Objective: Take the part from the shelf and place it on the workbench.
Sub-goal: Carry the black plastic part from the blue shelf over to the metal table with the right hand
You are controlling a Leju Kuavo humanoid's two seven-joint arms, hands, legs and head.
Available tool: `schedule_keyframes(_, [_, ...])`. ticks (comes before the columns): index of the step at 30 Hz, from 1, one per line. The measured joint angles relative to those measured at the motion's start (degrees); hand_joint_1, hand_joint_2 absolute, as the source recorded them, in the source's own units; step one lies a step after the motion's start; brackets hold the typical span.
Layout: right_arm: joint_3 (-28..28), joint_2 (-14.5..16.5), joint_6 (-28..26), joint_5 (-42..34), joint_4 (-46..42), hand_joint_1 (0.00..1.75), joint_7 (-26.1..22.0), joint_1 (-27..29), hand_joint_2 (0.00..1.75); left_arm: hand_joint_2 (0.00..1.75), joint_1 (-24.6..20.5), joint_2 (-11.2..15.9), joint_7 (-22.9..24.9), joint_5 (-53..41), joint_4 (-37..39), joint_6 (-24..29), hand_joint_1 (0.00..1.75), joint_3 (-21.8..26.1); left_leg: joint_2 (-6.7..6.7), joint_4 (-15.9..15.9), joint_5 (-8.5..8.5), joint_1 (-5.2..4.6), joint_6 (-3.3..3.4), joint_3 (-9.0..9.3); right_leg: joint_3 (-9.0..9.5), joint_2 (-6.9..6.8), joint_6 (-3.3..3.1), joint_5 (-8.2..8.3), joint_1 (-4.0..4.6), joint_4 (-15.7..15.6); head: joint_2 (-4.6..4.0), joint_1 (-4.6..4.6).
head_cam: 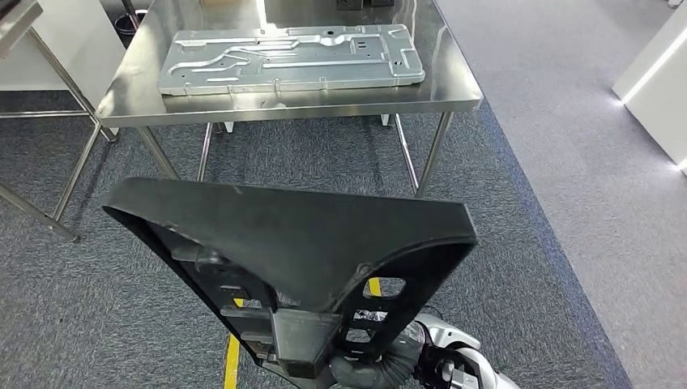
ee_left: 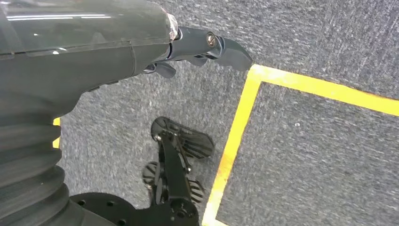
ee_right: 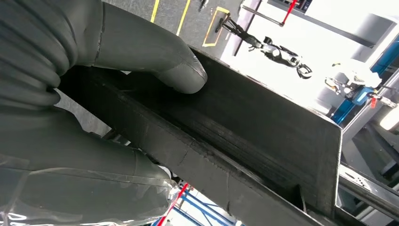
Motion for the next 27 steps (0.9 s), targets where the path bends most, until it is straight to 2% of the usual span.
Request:
schedule_keyframes(1, [0.0, 0.0, -0.1, 0.0, 0.0, 1.66, 0.0, 0.0, 1.75, 1.75, 0.0, 0.0, 0.0, 0.0, 0.0, 0.0, 0.00, 0.0, -0.07, 0.0, -0.57, 0.05, -0.15, 0.79, 0.14, -0.01, 0.01, 1.99, -0.11, -2.3, 0.00, 0.01])
schedule_keyframes(3, [0.0, -0.1, -0.2, 0.0, 0.0, 1.66, 0.0, 0.0, 1.75, 1.75, 0.0, -0.1, 0.0, -0.1, 0.0, 0.0, 0.00, 0.1, -0.17, 0.0, -1.83, 0.09, -0.59, 2.27, 1.94, -0.04, -0.36, 7.27, -0.08, -9.3, 0.00, 0.03])
schedule_keyframes(4, [0.0, -0.1, -0.4, 0.0, 0.0, 1.66, 0.0, 0.0, 1.75, 1.75, -0.1, -0.2, -0.1, -0.1, 0.0, -0.1, 0.00, 0.1, -0.21, -0.1, -2.39, 0.08, -0.90, 2.75, 2.68, -0.04, -0.72, 8.75, 0.07, -11.9, 0.00, 0.05])
schedule_keyframes(5, [0.1, -0.2, -0.5, 0.0, 0.0, 1.66, 0.0, 0.1, 1.75, 1.75, -0.2, -0.2, -0.1, -0.2, 0.0, -0.1, 0.00, 0.1, -0.22, -0.4, -2.82, 0.05, -1.26, 3.15, 3.10, -0.02, -1.12, 9.49, 0.25, -13.5, 0.00, 0.08])
schedule_keyframes(7, [0.1, -0.3, -0.7, 0.1, -0.1, 1.66, 0.0, 0.1, 1.75, 1.75, -0.2, -0.3, -0.1, -0.2, 0.0, -0.1, 0.00, 0.1, -0.21, -0.5, -2.68, -0.01, -1.99, 3.90, 3.76, 0.07, -2.08, 8.96, 0.38, -14.2, 0.00, 0.10])
schedule_keyframes(9, [0.1, -0.3, -0.9, 0.1, -0.3, 1.66, 0.0, 0.2, 1.75, 1.75, -0.3, -0.3, -0.1, -0.4, 0.0, -0.1, 0.00, 0.1, -0.04, 1.8, -2.21, 0.08, -2.50, 3.65, 5.33, 0.09, -2.87, 8.61, 0.24, -14.9, 0.00, 0.02])
schedule_keyframes(10, [0.2, -0.3, -0.9, 0.1, -0.4, 1.66, 0.0, 0.2, 1.75, 1.75, -0.4, -0.3, -0.1, -0.4, 0.0, -0.1, 0.00, 0.1, 0.05, 4.5, -2.35, 0.16, -2.68, 2.37, 6.26, 0.05, -3.18, 8.21, 0.24, -15.1, 0.00, -0.03])
schedule_keyframes(11, [0.2, -0.3, -1.0, 0.1, -0.4, 1.66, 0.0, 0.2, 1.75, 1.75, -0.4, -0.3, -0.1, -0.5, 0.0, -0.1, 0.00, 0.1, 0.15, 7.9, -2.96, 0.25, -2.82, 0.24, 7.09, -0.04, -3.37, 7.68, 0.25, -15.2, 0.00, -0.09])
schedule_keyframes(13, [0.2, -0.4, -1.0, 0.0, -0.4, 1.66, 0.0, 0.2, 1.75, 1.75, -0.3, -0.4, -0.1, -0.5, 0.0, -0.1, 0.00, 0.2, 0.20, 14.1, -5.96, 0.33, -3.07, -4.87, 8.54, -0.08, -3.62, 6.42, 0.38, -15.2, 0.00, -0.15])
schedule_keyframes(14, [0.2, -0.4, -1.0, 0.0, -0.4, 1.66, 0.0, 0.2, 1.75, 1.75, -0.1, -0.4, -0.1, -0.6, 0.0, -0.1, 0.00, 0.2, 0.20, 15.6, -7.77, 0.37, -3.18, -6.94, 9.33, -0.04, -3.63, 5.76, 0.43, -15.2, -0.01, -0.15])
schedule_keyframes(15, [0.3, -0.4, -0.9, 0.0, -0.4, 1.66, 0.0, 0.3, 1.75, 1.75, 0.0, -0.5, -0.1, -0.6, 0.0, -0.1, 0.00, 0.2, 0.21, 15.4, -8.84, 0.43, -3.26, -8.31, 10.22, 0.02, -3.61, 5.04, 0.46, -15.2, -0.01, -0.15])
schedule_keyframes(16, [0.3, -0.4, -1.0, 0.0, -0.4, 1.66, 0.0, 0.3, 1.75, 1.75, 0.2, -0.5, -0.1, -0.6, 0.0, -0.1, 0.00, 0.2, 0.22, 13.7, -8.49, 0.48, -3.28, -9.00, 11.20, 0.05, -3.54, 4.29, 0.48, -15.2, 0.00, -0.16])
schedule_keyframes(17, [0.3, -0.4, -1.0, 0.0, -0.4, 1.66, 0.0, 0.3, 1.75, 1.75, 0.2, -0.6, -0.1, -0.6, 0.0, -0.1, 0.00, 0.2, 0.25, 10.9, -6.24, 0.53, -3.21, -9.14, 12.16, 0.04, -3.42, 3.50, 0.49, -15.3, 0.00, -0.16])
schedule_keyframes(19, [0.4, -0.4, -1.0, -0.1, -0.4, 1.66, 0.0, 0.3, 1.75, 1.75, 0.4, -0.7, 0.0, -0.7, 0.0, 0.0, 0.00, 0.4, 0.48, 5.2, 1.00, 0.36, -2.77, -8.74, 13.81, 0.12, -2.95, 1.98, 0.55, -15.1, 0.00, -0.14])
schedule_keyframes(20, [0.5, -0.4, -1.0, -0.1, -0.5, 1.66, 0.0, 0.3, 1.75, 1.75, 0.5, -0.7, 0.0, -0.7, 0.0, 0.0, 0.00, 0.5, 0.62, 3.6, 3.59, 0.12, -2.44, -8.35, 14.37, 0.19, -2.59, 1.30, 0.51, -15.2, 0.00, -0.10])
schedule_keyframes(21, [0.5, -0.4, -1.0, -0.1, -0.5, 1.66, 0.0, 0.4, 1.75, 1.75, 0.5, -0.8, 0.0, -0.7, 0.0, 0.1, 0.00, 0.5, 0.67, 2.8, 4.75, -0.09, -2.02, -8.01, 14.87, 0.28, -2.14, 0.97, 0.47, -15.0, 0.00, -0.07])
schedule_keyframes(23, [0.7, -0.4, -1.1, -0.2, -0.7, 1.66, 0.0, 0.4, 1.75, 1.75, 0.4, -0.8, 0.0, -0.7, 0.0, 0.1, 0.00, 0.6, 0.41, 2.2, 4.23, -0.37, -1.07, -6.60, 15.17, 0.28, -1.32, 1.11, 0.19, -13.7, 0.00, -0.03])
schedule_keyframes(24, [0.8, -0.4, -1.1, -0.2, -0.8, 1.66, 0.0, 0.4, 1.75, 1.75, 0.3, -0.8, 0.0, -0.7, 0.0, 0.1, 0.00, 0.7, 0.29, 1.9, 3.93, -0.36, -0.57, -5.81, 14.66, 0.26, -1.02, 1.54, 0.09, -11.9, 0.00, -0.03])
schedule_keyframes(25, [0.8, -0.4, -1.2, -0.2, -0.8, 1.66, 0.0, 0.4, 1.75, 1.75, 0.2, -0.7, 0.0, -0.7, -0.1, 0.2, 0.00, 0.7, 0.22, 1.7, 3.59, -0.38, -0.13, -4.97, 13.29, 0.24, -0.82, 1.64, 0.01, -9.3, 0.00, -0.01])
schedule_keyframes(26, [0.8, -0.4, -1.3, -0.2, -0.9, 1.66, 0.0, 0.4, 1.75, 1.75, 0.2, -0.7, -0.1, -0.7, -0.1, 0.2, 0.00, 0.7, 0.23, 1.6, 3.18, -0.36, 0.21, -4.30, 11.18, 0.23, -0.69, 1.25, -0.03, -6.2, 0.00, 0.00])
schedule_keyframes(27, [0.9, -0.4, -1.4, -0.2, -0.9, 1.66, 0.0, 0.5, 1.75, 1.75, 0.1, -0.7, -0.1, -0.7, -0.1, 0.2, 0.00, 0.7, 0.23, 1.6, 2.69, -0.37, 0.46, -3.74, 8.58, 0.24, -0.56, 0.16, -0.05, -3.0, 0.00, 0.02])
